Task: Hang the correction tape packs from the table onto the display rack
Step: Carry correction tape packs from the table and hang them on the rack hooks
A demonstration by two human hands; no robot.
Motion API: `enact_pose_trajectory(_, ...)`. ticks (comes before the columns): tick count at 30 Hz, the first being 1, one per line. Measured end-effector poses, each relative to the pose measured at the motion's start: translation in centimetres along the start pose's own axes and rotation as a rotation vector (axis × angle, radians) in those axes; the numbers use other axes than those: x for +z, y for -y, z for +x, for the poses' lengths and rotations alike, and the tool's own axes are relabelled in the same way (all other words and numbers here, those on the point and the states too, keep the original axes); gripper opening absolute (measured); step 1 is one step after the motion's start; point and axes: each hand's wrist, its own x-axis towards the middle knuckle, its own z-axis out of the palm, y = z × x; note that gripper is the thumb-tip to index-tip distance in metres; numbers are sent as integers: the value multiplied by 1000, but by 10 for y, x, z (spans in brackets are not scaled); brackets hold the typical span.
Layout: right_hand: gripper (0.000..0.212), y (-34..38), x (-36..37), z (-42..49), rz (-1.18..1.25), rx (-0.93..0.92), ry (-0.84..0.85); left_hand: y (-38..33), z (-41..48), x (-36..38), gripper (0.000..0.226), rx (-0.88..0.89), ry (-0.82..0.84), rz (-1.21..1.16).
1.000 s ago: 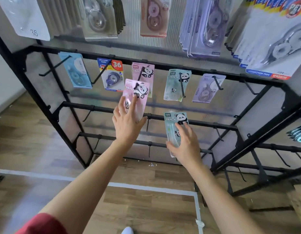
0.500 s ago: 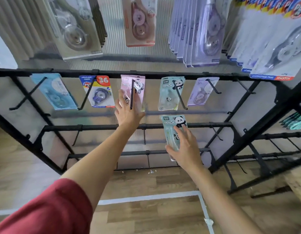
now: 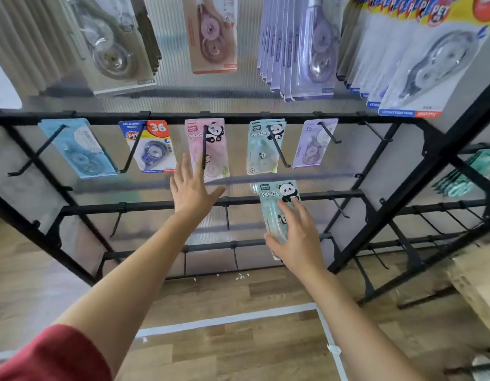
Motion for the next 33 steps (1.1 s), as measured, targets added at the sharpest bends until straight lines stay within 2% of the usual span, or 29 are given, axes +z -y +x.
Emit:
enact_pose_trajectory(4,69,-1,-13,-15,-8,-56,-138,7,-30,-3,90,27,-33,-70)
enact_pose_trajectory(9,69,5,-28,-18,-16,-153,-265,3,-46,-2,88,43,2,-70)
enact_pose_trajectory(15,68,11,-30,-8,-52,-148,-176,-4,-49,-2,86,55,27,-57)
enact_pose_trajectory(23,69,8,-19,4,-76,-95,-147,9,-42,-2,84,60,26,-50)
enact_pose_trajectory(33,74,2,13,68,-65,-74,-154,10,-20,19,84,67,50,-58)
